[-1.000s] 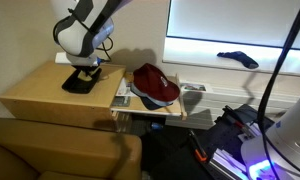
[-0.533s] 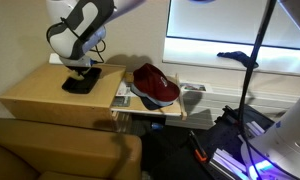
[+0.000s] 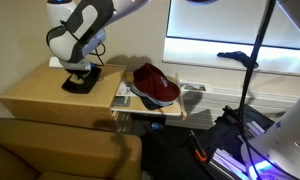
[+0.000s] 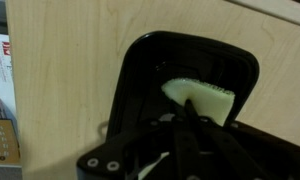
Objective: Remove the sponge from the dish, put it on the table, and then put it back in the dish
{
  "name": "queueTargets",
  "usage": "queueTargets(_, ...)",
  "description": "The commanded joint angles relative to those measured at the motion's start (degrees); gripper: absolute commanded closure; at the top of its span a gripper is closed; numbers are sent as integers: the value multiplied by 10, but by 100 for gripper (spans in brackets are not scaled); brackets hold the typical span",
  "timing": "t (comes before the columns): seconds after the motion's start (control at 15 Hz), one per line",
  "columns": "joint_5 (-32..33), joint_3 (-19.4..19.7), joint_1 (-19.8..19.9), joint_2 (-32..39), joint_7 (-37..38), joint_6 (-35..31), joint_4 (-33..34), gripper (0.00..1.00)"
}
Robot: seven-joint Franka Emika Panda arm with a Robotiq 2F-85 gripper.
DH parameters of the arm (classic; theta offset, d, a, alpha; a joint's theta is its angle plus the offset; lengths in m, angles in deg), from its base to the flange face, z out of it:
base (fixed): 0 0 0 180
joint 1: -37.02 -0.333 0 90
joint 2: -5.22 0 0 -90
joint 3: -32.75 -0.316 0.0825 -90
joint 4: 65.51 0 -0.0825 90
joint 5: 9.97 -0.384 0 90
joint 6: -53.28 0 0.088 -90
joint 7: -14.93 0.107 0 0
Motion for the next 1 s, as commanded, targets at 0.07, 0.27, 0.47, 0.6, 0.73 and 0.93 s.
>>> queueTargets(0.07, -28, -10, 2, 19, -36, 2, 4, 99)
queueTargets(0.27, -39, -9, 2, 28, -43, 7, 6, 99)
queueTargets(0.47, -45, -7, 3, 32, -44, 14, 8, 99)
queueTargets(0.6, -47, -2, 1, 27, -36, 26, 4, 99)
queueTargets(0.73, -45, 12, -7, 21, -15, 53, 3, 99)
queueTargets(0.93, -42, 20, -9, 6, 8, 110, -6, 99)
